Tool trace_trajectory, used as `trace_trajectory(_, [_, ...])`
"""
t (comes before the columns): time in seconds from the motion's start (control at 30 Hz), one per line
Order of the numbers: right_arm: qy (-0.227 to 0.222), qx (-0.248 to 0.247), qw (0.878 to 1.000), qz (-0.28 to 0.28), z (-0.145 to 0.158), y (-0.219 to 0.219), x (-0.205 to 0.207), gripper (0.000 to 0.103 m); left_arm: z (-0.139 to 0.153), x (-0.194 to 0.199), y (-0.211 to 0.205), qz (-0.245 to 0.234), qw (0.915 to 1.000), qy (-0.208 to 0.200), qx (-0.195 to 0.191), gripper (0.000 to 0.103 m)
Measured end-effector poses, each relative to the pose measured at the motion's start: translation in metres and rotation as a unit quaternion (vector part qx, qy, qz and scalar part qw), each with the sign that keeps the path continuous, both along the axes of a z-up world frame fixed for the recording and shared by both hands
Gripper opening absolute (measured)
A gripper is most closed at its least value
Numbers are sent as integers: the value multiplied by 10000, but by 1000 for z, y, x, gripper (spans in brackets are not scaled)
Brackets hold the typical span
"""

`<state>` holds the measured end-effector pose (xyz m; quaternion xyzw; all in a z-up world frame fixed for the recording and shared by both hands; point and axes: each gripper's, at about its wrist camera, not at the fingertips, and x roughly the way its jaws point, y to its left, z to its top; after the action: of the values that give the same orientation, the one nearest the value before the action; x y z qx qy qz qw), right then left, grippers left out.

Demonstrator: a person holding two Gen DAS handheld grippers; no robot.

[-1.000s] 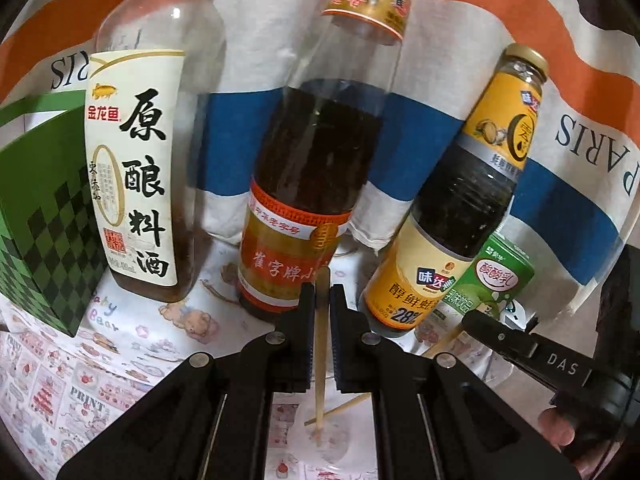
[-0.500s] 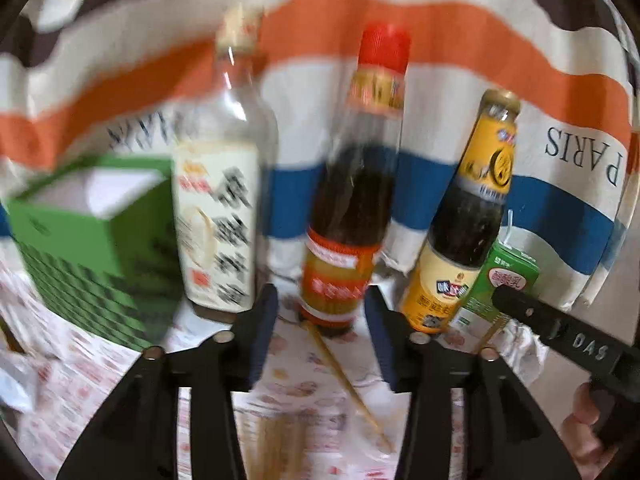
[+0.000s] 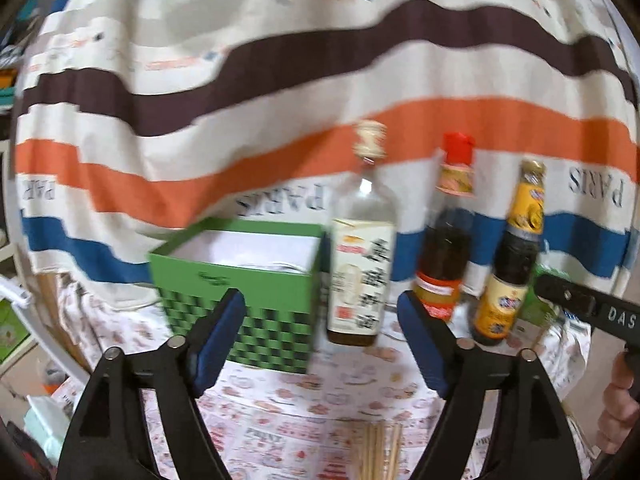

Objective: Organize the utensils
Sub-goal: 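Lower both chopsticks into the cup and open both grippers, then lower the left gripper to the chopstick bundle and grasp one chopstick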

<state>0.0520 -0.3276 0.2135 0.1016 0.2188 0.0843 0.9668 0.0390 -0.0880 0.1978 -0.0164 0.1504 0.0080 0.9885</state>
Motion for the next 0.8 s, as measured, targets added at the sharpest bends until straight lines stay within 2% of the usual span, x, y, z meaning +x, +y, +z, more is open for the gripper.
trace_trajectory(0.07, [-5,-13,10000,-19,2,2,-4,57,1,0,9,6,10000,36,-36,86])
trace_trajectory(0.13, [-40,19,10000,-35,5,4,-8,57,-2,5,13,-174,9995,266,76,93])
trace_trajectory(0.23, [-136,184,9997,-63,9,3,-16,59,-17,20,9,-369,9969,655,245,93])
trace_trajectory(0.33, [-43,89,9998,-200,9,7,-15,60,-36,44,5,-642,9906,1199,122,93])
trace_trajectory(0.4, [78,-76,9997,-209,4,14,-10,60,-53,61,5,-481,9865,1566,12,93])
trace_trajectory(0.57, [423,-65,9986,-325,-9,16,7,60,-97,89,-3,-437,9772,2078,61,92])
trace_trajectory(0.67, [486,-37,9980,-408,-13,15,11,60,-133,102,-9,-455,9762,2121,-59,75])
trace_trajectory(0.7, [504,-37,9978,-422,-14,14,13,60,-144,107,-11,-401,9743,2215,-77,65])
trace_trajectory(0.73, [531,-48,9976,-435,-15,14,14,60,-156,113,-14,-437,9702,2382,-89,55])
trace_trajectory(0.8, [585,-79,9972,-468,-17,14,17,60,-180,123,-17,-766,9589,2711,-334,48])
